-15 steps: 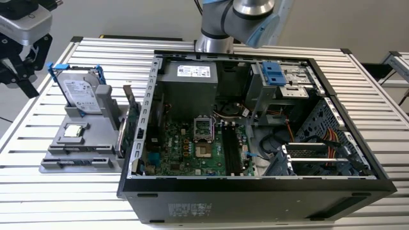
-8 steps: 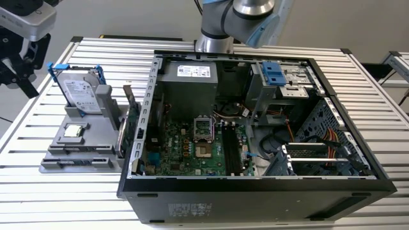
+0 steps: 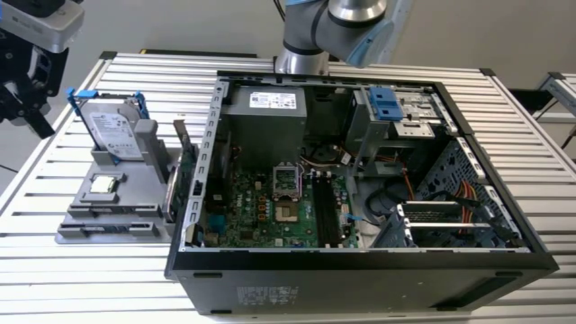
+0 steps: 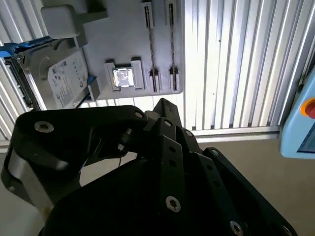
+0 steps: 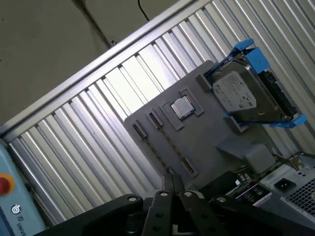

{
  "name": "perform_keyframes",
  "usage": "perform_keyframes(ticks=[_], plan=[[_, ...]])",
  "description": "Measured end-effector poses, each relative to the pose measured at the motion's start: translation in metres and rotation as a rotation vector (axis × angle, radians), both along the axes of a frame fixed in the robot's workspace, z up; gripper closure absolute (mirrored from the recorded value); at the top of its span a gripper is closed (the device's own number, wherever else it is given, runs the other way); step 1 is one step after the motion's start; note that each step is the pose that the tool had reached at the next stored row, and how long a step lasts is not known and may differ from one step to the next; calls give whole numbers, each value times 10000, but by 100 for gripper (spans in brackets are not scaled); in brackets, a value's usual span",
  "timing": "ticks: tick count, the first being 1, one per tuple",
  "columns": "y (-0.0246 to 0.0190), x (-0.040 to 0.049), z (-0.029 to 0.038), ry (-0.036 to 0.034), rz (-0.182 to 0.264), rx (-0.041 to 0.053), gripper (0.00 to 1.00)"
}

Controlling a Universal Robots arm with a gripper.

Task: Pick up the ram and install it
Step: 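Pick up the ram and move it above insertion slot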

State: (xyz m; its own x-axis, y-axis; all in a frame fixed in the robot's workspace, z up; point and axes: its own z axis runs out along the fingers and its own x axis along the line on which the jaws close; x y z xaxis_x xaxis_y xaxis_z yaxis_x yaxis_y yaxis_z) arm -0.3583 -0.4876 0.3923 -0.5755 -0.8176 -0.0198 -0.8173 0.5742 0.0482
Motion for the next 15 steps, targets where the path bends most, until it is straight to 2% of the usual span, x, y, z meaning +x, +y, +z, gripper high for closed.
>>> perform_keyframes(ticks=[7,15], plan=[[0,0,0,-60,928,1,100],[1,0,-1,-103,2349,3,100]])
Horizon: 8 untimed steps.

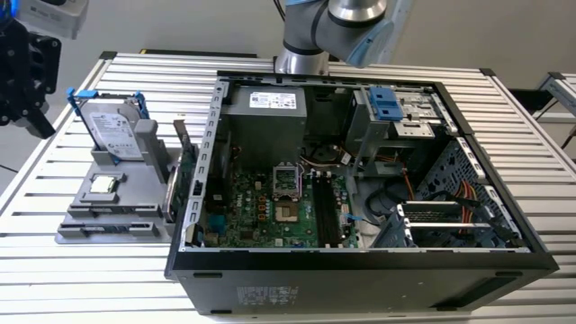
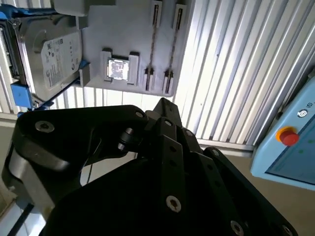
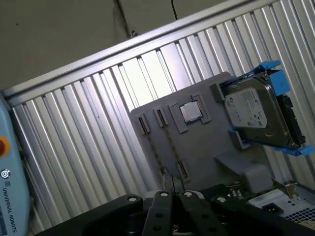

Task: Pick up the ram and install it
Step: 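Pick up the ram and move it above insertion slot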

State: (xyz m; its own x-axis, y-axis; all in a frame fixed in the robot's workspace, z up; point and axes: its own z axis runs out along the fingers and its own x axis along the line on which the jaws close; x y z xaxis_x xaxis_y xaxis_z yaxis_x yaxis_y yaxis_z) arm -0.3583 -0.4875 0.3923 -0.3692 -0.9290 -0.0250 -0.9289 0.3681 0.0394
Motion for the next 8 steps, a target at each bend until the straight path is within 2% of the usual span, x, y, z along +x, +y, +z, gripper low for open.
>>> perform_keyframes(ticks=[8], plan=[[0,0,0,-62,1452,0,100]])
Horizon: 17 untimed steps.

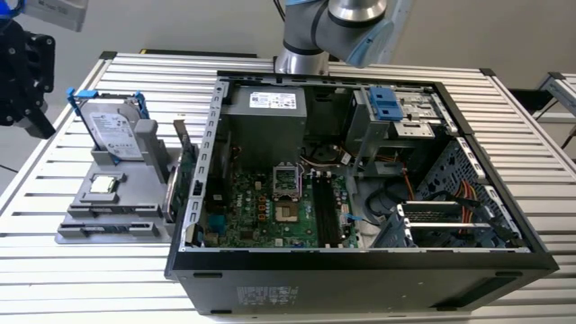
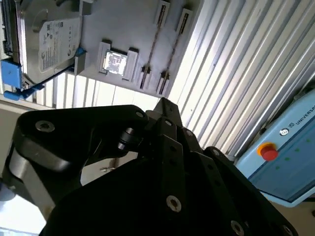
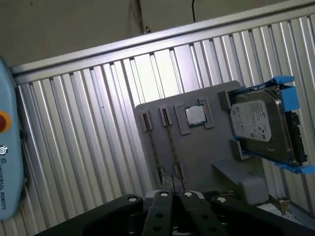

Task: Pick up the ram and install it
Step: 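Pick up the ram and move it above insertion slot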

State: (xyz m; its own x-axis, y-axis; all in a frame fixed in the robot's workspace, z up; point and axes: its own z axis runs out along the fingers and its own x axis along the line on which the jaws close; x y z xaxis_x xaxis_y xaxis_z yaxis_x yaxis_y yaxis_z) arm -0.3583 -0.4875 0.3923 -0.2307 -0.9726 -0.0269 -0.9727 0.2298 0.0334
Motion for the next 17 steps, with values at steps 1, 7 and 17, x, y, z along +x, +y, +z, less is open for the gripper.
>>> perform_keyframes(ticks=[1,7,17], plan=[[0,0,0,-9,190,0,100],[0,0,-1,-79,1270,0,100],[1,3,-1,-128,2966,5,100]])
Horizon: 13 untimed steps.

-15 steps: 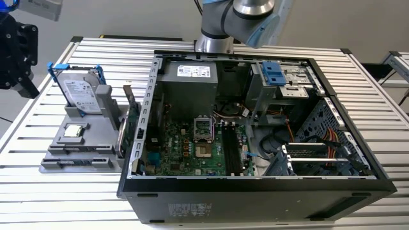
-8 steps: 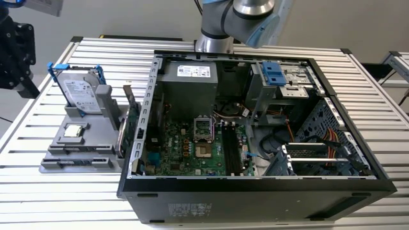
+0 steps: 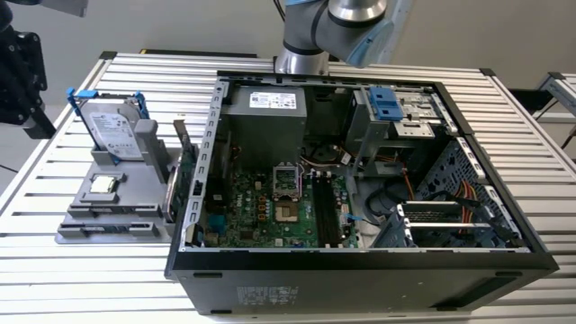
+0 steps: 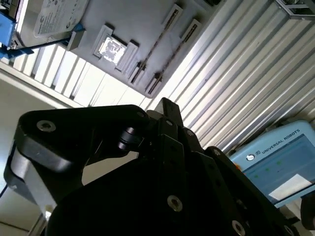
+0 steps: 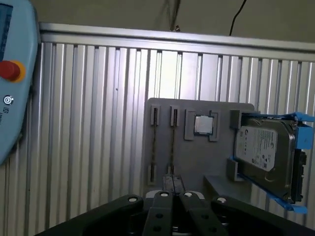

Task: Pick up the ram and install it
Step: 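Pick up the ram and move it above insertion slot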

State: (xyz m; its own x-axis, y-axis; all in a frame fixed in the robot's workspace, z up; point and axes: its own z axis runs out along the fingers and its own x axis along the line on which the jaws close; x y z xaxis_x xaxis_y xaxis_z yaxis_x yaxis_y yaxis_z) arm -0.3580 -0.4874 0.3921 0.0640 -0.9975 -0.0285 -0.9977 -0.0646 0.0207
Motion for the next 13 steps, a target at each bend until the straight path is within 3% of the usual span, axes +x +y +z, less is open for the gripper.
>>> perform_keyframes(ticks=[7,8,13], plan=[[-1,5,0,1,147,0,100],[-1,5,0,1,147,-1,0],[-1,5,0,1,148,1,0]])
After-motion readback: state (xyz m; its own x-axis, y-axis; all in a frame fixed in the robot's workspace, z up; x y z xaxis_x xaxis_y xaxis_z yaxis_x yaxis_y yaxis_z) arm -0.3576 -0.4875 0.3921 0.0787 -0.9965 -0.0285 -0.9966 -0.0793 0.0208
